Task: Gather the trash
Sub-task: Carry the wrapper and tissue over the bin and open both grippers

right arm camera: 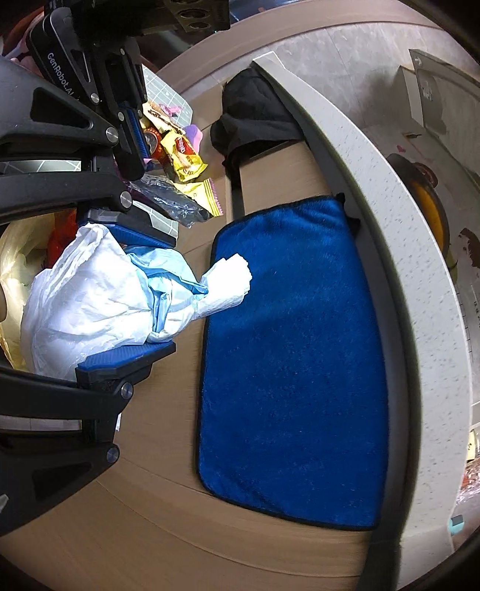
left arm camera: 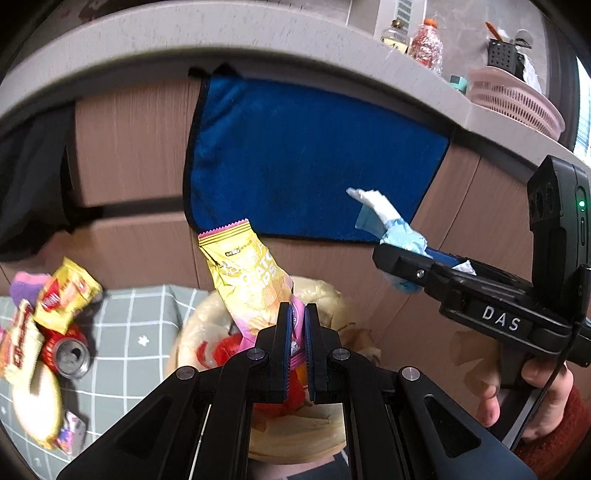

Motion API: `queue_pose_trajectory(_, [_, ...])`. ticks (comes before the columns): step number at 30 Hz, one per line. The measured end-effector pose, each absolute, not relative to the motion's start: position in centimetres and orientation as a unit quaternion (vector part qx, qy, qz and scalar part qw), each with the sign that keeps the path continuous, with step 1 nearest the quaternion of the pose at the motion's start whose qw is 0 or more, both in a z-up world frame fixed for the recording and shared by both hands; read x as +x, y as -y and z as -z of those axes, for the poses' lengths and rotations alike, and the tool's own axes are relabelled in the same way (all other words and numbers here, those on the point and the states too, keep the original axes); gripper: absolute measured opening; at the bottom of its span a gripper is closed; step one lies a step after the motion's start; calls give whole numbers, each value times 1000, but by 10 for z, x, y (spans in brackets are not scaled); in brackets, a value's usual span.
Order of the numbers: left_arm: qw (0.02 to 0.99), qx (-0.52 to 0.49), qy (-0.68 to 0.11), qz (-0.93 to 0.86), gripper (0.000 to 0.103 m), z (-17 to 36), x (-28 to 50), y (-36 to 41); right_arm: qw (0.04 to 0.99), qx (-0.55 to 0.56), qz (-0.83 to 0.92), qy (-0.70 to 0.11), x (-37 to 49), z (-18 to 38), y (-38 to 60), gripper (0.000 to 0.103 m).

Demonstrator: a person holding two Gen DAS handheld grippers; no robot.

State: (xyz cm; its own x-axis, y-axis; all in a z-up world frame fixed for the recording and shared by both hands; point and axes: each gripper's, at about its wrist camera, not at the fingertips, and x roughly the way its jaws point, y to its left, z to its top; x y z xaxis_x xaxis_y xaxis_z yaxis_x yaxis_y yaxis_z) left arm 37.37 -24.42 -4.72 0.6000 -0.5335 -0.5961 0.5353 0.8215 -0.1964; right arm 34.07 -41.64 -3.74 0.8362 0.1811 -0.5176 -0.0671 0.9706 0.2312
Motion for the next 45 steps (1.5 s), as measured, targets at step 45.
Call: queue_pose_trajectory(45, [947, -18, -276, 162, 41, 13, 361, 107, 930, 121, -55, -342, 367, 72, 378, 67])
